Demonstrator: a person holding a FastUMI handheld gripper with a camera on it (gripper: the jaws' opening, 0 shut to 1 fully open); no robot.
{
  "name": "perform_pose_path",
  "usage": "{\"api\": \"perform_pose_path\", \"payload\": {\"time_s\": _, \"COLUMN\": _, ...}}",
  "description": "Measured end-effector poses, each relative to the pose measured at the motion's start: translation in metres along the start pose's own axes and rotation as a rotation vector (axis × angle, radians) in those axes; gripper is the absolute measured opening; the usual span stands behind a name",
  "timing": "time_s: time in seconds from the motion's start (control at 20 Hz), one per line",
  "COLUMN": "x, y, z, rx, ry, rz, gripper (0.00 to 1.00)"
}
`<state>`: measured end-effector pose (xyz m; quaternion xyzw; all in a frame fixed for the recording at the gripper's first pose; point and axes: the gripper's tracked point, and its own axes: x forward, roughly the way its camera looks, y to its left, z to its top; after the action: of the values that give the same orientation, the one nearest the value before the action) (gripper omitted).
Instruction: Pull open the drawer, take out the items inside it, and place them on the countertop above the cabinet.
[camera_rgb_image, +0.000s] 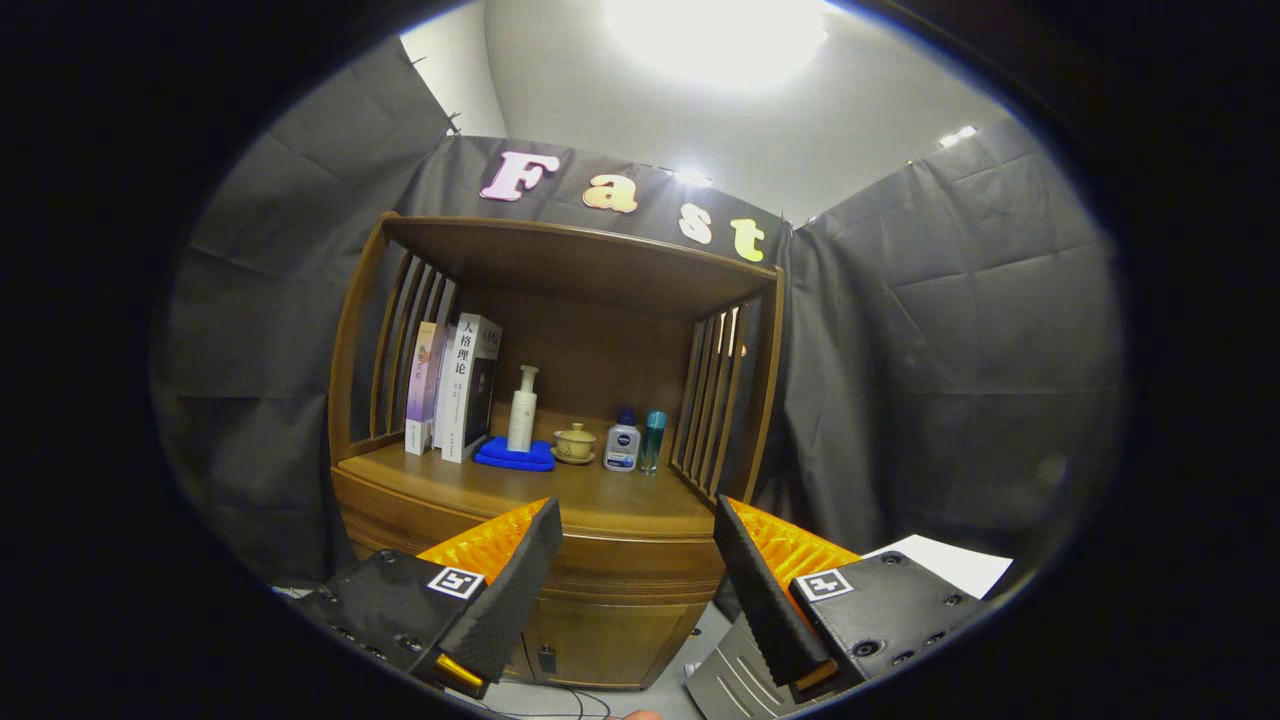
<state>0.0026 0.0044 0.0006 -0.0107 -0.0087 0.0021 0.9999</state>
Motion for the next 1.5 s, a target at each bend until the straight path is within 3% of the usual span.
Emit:
{"api": "perform_pose_path", "payload": {"time_s": 0.8, "x": 0.017, "y": 0.019, "z": -0.012, "rx": -0.006, "ry": -0.023, "rz": -0.008, "gripper": 0.97}}
{"api": "perform_pose_path", "payload": {"time_s": 1.1, "x": 0.040, "y": 0.062, "z": -0.044, "rx": -0.015, "ry": -0.012, "rz": 0.042, "gripper": 0.97}}
{"api": "perform_pose_path", "payload": {"time_s": 1.5, "x": 0.081, "y": 0.107, "z": -0.095, "rx": 0.085, "ry": 0.070, "rz": 0.101, "gripper": 0.97}}
